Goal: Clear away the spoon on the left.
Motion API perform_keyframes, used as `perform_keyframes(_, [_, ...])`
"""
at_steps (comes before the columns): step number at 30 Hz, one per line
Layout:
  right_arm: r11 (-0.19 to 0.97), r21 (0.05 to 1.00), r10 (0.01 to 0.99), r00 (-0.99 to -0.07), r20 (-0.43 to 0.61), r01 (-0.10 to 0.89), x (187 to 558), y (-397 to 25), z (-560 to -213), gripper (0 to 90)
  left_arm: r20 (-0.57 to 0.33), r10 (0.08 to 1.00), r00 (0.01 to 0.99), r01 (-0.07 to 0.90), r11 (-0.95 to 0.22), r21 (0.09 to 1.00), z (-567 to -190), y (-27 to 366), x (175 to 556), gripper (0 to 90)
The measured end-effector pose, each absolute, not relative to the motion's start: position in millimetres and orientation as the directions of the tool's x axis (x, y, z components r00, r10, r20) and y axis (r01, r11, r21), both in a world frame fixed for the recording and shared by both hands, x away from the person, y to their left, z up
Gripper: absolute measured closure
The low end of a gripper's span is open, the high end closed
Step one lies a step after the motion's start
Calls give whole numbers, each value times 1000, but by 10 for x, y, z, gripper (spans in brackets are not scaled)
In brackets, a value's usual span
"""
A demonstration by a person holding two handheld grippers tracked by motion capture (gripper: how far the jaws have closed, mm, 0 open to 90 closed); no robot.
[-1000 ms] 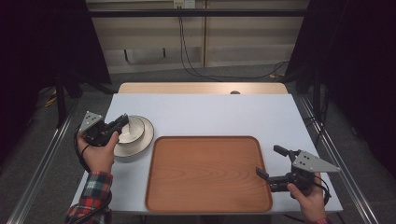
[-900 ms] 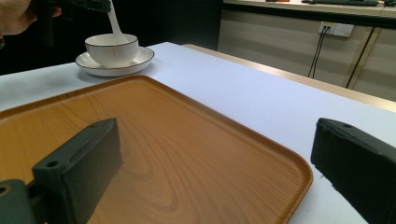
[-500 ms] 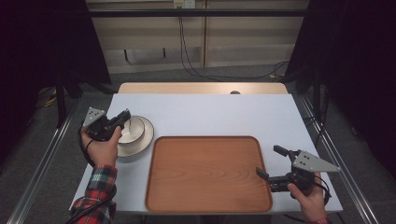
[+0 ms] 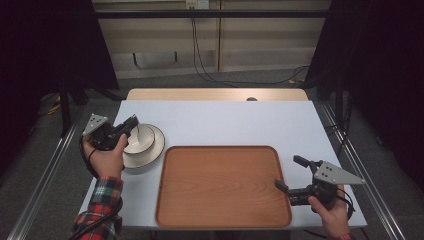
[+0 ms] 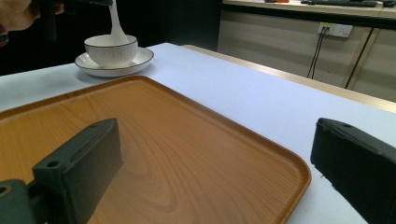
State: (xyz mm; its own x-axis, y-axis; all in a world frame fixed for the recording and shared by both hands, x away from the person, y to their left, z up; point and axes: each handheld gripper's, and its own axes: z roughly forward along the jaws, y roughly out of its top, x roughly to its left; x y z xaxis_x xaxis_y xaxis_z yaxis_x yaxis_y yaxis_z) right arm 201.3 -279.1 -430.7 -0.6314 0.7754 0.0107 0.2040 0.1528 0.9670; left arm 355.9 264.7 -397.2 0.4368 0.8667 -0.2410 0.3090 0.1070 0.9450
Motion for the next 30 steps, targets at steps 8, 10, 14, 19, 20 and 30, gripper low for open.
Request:
perform_keyframes(8, [151, 968, 772, -635, 12, 202, 2015, -2788, -4308, 15, -263, 847, 462, 289, 137, 948, -3821, 2649, 3525, 857])
perform_keyframes(10, [152, 968, 774, -633, 10, 202, 2015, -2789, -4307, 16, -268, 834, 482, 278, 145, 950, -3746, 2644, 3509, 857])
perform_keyframes(14, [153, 967, 776, -630, 8, 202, 2015, -2793, -4304, 16, -273, 826, 493, 266, 155, 951, -3645, 2619, 3492, 857])
perform_keyframes(19, [155, 968, 775, -632, 6, 198, 2015, -2792, -4304, 16, -279, 813, 511, 257, 164, 952, -3557, 2601, 3475, 857])
perform_keyframes(20, [155, 968, 775, -632, 6, 198, 2015, -2792, -4304, 16, -290, 807, 514, 257, 177, 950, -3538, 2588, 3468, 857])
perform_keyframes(30, [155, 966, 768, -640, 15, 208, 2016, -2784, -4310, 15, -280, 772, 571, 265, 150, 953, -3361, 2465, 3439, 857])
